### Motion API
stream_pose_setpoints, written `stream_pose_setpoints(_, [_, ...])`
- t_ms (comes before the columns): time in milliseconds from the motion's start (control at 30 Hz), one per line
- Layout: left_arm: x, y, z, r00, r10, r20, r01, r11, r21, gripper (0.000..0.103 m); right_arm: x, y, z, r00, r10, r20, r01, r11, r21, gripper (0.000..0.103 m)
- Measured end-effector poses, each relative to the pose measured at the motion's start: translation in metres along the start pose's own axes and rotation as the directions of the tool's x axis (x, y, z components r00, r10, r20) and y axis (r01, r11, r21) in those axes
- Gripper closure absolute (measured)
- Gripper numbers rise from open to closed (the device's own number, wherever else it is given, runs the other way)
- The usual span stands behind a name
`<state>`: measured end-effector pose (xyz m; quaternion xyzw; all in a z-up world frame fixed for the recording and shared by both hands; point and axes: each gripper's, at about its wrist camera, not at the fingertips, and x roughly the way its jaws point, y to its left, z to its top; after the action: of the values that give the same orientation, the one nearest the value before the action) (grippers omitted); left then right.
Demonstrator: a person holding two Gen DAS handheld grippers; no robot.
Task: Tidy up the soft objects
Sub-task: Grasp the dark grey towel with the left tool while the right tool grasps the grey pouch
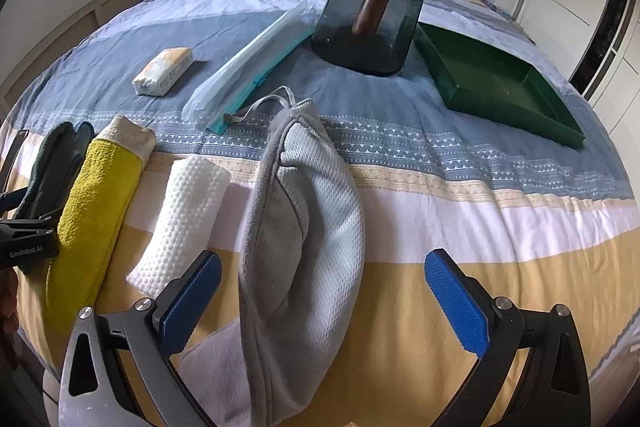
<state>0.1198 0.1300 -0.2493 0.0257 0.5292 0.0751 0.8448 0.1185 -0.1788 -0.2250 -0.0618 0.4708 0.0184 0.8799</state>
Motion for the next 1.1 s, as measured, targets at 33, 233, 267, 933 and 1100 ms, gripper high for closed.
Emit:
stream_pose_setpoints(33, [0.001,0.001,0.001,1.000,0.000,-0.002,0.000,1.000,0.000,0.001,0.002,0.000,0.001,1.000,0.001,-0.004,-0.001,1.000,0.000,0.000])
stream_pose_setpoints(233, [0.007,0.002,0.003,1.000,-0.008,-0.015,0.008,1.000,-0.002,0.001,0.022,-0.002,0.003,0.998,0.020,-0.057,-0.019,0.999,0.027,0.001])
stream_pose_setpoints(267, [0.008,0.003,0.004,1.000,-0.008,-0.017,0.008,1.000,-0.002,0.001,0.025,-0.002,0.004,0.998,0.017,-0.063,-0.015,0.999,0.030,0.001])
stream_pose_setpoints(933, [0.015,0.003,0.002,1.000,-0.008,-0.014,0.008,1.000,-0.001,0.001,0.048,0.019,0.006,0.996,0.001,-0.087,-0.005,0.999,-0.046,0.035])
stream_pose_setpoints(1100, [0.016,0.003,0.001,1.000,-0.011,-0.013,0.011,1.000,-0.002,0.001,0.051,0.018,0.006,0.996,0.007,-0.089,-0.011,0.999,-0.046,0.040])
